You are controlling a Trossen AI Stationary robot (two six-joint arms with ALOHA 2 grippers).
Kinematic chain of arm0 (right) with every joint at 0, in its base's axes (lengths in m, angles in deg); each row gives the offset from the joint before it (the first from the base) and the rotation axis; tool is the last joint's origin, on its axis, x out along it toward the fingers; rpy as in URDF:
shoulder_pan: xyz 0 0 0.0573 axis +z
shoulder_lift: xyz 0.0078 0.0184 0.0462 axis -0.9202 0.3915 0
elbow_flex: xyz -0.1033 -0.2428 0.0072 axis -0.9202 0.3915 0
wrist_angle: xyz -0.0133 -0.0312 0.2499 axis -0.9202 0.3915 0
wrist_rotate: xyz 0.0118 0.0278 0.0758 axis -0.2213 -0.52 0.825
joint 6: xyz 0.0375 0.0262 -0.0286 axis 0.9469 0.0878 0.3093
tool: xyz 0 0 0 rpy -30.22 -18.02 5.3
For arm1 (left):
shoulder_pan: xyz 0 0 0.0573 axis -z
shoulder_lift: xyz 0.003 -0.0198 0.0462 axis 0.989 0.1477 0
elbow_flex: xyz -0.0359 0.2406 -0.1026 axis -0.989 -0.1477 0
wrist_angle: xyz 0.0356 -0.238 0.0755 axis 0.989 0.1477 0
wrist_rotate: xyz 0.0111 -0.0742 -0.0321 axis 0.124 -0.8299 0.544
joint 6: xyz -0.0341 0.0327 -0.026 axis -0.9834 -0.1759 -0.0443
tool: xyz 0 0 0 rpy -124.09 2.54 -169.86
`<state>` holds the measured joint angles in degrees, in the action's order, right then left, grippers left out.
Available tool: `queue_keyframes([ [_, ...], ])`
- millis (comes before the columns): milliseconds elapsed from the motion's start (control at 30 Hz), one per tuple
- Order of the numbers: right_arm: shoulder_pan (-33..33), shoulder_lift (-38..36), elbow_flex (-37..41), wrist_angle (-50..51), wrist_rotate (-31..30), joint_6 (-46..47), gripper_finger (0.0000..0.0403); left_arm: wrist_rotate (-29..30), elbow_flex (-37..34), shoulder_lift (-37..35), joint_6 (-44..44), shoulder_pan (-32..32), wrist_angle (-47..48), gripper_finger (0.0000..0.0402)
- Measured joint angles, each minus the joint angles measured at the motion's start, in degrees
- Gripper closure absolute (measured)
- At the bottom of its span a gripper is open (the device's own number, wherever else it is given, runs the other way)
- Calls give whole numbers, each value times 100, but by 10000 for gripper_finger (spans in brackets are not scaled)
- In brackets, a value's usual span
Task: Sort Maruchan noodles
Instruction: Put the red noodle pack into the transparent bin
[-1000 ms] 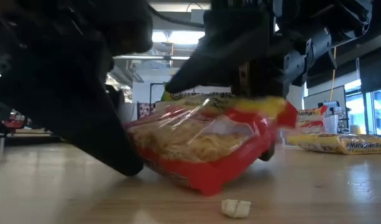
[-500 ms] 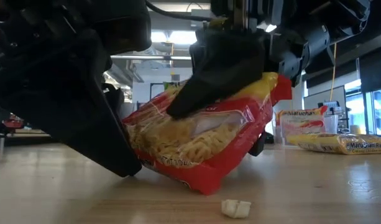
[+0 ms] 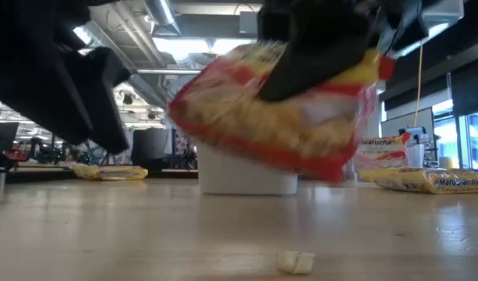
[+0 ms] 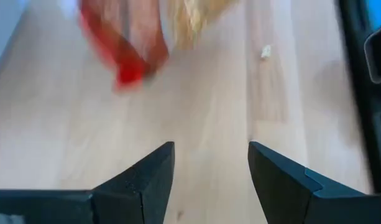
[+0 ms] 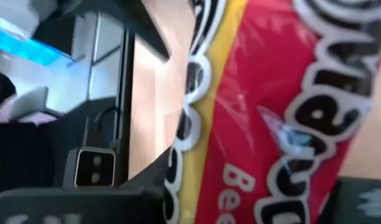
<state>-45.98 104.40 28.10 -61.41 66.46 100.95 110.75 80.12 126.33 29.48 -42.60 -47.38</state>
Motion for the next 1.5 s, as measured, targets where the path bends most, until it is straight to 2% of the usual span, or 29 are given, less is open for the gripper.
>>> queue_keyframes([
  [100, 0, -449, 0, 711, -108, -327, 287, -31, 1, -86, 72, 21, 69, 202],
  [233, 0, -1161, 0, 1663, -595, -826, 310, -184, -7, -75, 84, 21, 181, 202],
  [433, -255, -2651, 0, 3364, -1374, -1261, 314, -231, -85, -75, 87, -47, 160, 202],
  [600, -811, -3809, 0, 5000, -2051, -1573, 302, -324, -85, -75, 260, -192, 81, 202],
  [767, -1766, -4521, 0, 6515, -2924, -2526, 313, -567, -85, -75, 520, -347, -110, 202],
  [867, -2523, -4656, 0, 6924, -3145, -3378, 311, -605, -85, -75, 526, -425, -119, 202],
  [967, -3340, -4648, 0, 6913, -3189, -3973, 305, -611, -85, -75, 534, -478, -162, 202],
  [1200, -5026, -4111, 76, 6715, -2614, -5156, 302, -646, -85, -75, 535, -532, -263, 202],
  [1300, -5549, -3885, 230, 6590, -2223, -5461, 301, -654, -85, -75, 534, -525, -331, 202],
  [1500, -6257, -3519, 658, 6175, -1984, -5807, 300, -654, -85, -75, 532, -526, -350, 202],
])
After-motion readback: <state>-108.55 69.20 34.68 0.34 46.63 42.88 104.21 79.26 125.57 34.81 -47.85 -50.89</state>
